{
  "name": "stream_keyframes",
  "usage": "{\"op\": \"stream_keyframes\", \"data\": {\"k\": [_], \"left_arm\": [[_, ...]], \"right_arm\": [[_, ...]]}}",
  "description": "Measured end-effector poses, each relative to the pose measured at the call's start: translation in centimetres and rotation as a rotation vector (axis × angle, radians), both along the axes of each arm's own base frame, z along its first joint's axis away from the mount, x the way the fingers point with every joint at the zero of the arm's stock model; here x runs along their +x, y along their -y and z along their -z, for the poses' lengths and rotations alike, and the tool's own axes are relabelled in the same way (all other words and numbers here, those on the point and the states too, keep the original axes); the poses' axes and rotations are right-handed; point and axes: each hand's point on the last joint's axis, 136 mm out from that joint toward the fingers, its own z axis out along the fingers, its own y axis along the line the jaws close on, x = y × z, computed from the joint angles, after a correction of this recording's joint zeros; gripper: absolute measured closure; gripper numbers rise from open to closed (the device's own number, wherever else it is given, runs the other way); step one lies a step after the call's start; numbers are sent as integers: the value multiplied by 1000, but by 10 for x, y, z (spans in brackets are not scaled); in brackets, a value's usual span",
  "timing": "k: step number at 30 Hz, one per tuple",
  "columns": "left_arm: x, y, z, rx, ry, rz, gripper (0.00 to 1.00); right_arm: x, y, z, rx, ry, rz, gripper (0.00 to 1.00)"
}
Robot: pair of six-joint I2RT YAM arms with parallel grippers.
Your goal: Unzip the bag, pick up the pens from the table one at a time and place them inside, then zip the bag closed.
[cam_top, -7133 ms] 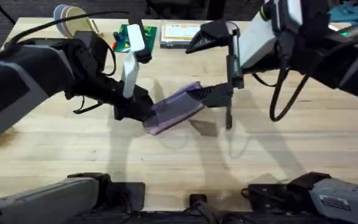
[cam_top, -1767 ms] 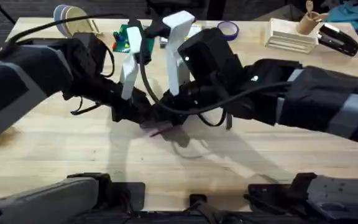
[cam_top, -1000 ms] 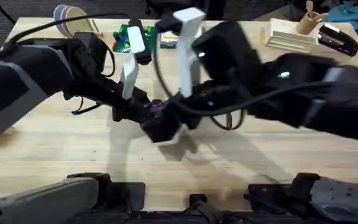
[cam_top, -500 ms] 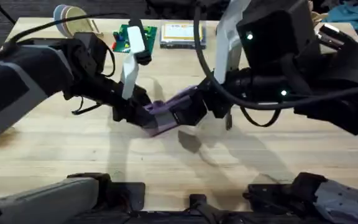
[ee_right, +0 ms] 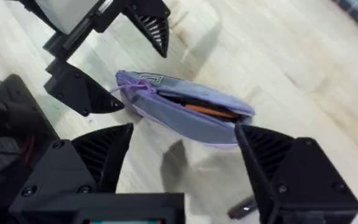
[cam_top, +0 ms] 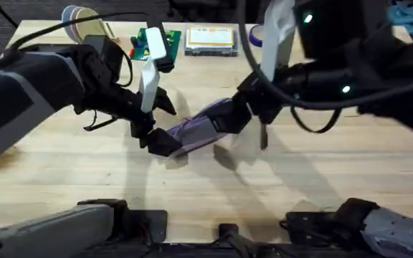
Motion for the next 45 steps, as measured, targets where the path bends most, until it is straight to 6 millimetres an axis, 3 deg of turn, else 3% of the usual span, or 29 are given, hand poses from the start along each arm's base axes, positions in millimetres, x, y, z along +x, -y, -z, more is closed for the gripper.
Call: {"op": "stream_keyframes", "data": {"k": [2,10,16,21,27,36,37,43,45], "left_arm": [[-7,0,-3,-1,-38,0,7],[-18,-4,-38,-3,-58,-19,7],[-31,-13,-70,-4,7,-70,7],[-38,-21,-89,2,101,-115,7],[-45,-22,-104,10,197,-127,7],[-47,-22,-106,12,211,-127,7],[-47,-22,-107,11,211,-127,7],[-47,-22,-107,11,211,-127,7],[-47,-22,-107,11,211,-127,7]], "right_arm": [[-1,5,-15,-52,44,-67,5],[0,7,-26,-171,92,-213,5],[23,8,-61,-175,266,-260,5],[41,11,-75,-215,421,-321,4],[43,10,-78,-263,509,-400,4],[44,10,-78,-280,534,-427,20],[44,10,-78,-281,535,-429,115],[38,7,-62,-278,467,-464,934],[35,6,-52,-282,427,-494,967]]}}
